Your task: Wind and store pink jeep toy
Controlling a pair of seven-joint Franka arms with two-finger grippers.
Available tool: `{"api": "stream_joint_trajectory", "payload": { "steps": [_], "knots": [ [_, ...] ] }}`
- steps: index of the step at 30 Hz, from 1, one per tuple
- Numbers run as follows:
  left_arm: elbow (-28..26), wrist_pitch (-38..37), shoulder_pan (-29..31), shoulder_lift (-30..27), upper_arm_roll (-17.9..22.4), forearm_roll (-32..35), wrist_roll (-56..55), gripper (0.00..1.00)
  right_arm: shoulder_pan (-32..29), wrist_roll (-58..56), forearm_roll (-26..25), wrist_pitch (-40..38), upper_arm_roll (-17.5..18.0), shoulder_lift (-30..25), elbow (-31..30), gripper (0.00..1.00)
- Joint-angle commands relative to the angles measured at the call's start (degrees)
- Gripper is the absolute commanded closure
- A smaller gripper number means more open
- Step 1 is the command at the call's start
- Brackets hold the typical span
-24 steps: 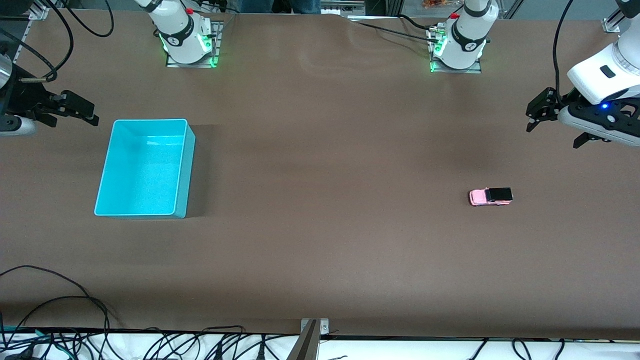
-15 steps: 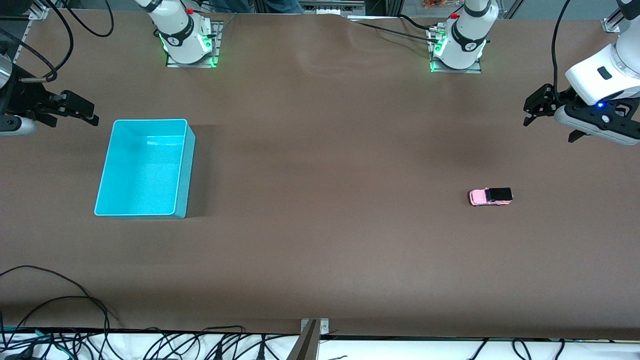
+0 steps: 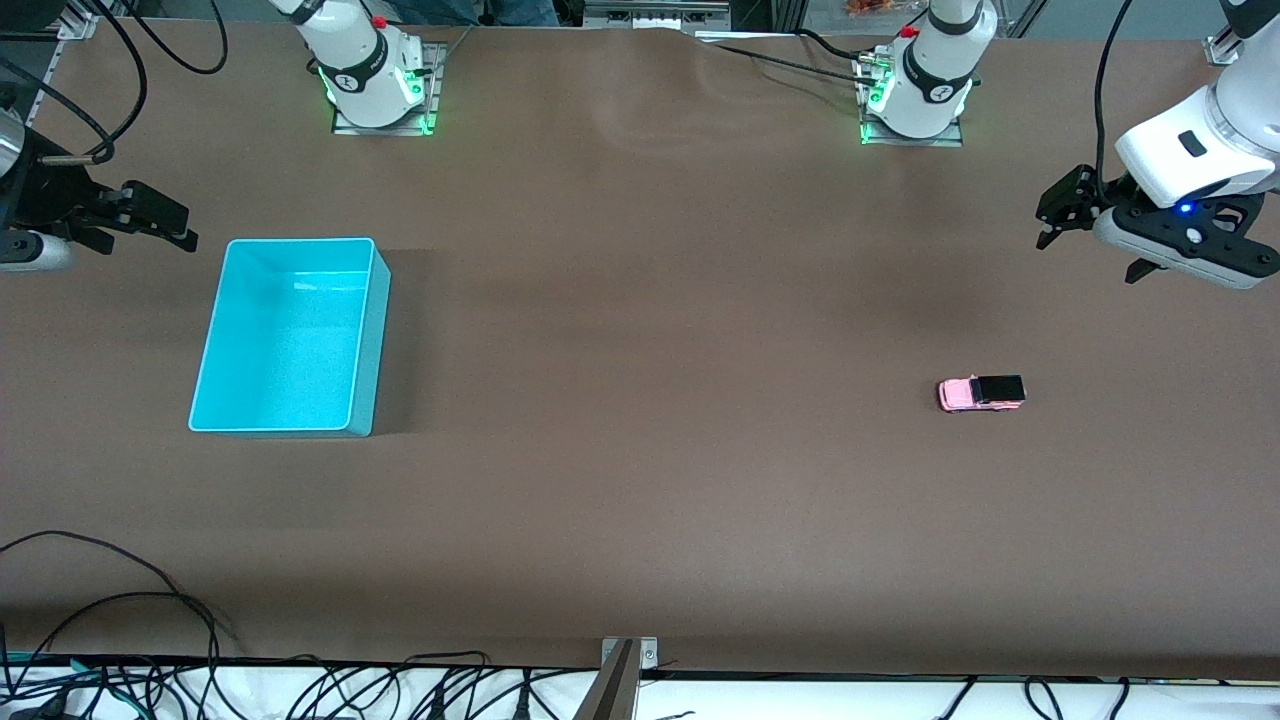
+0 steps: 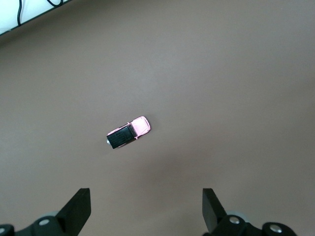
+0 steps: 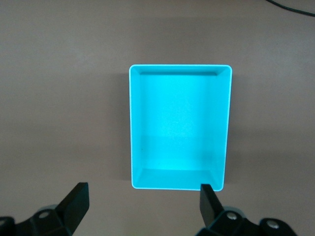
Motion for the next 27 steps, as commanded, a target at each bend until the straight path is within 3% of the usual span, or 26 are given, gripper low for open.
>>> {"api": "stream_joint_trajectory", "payload": {
  "steps": [1,6,19,27],
  "knots": [
    [-0.6,-0.4,-0.5,-1.1,0.7,-1.6,0.7,0.0,-0.2,-0.7,-0.3,-0.3,0.1,0.3,1.0,0.0],
    [-0.3,-0.4,-2.9,-1.1,4.6,-1.9,0.9,0.0,-0.2,-0.7,-0.3,-0.3,0.1,0.3,1.0,0.0],
    [0.4,-0.9,-2.8,-1.3,4.5,-3.6,0.3,0.0,-0.2,-0.7,-0.3,-0.3,0.1,0.2,1.0,0.0],
    [0.5,-1.8,-2.4,-1.4,4.7,-5.0,-5.5,0.0,-0.2,-0.7,-0.3,-0.3,0.1,0.2,1.0,0.0]
  ]
}}
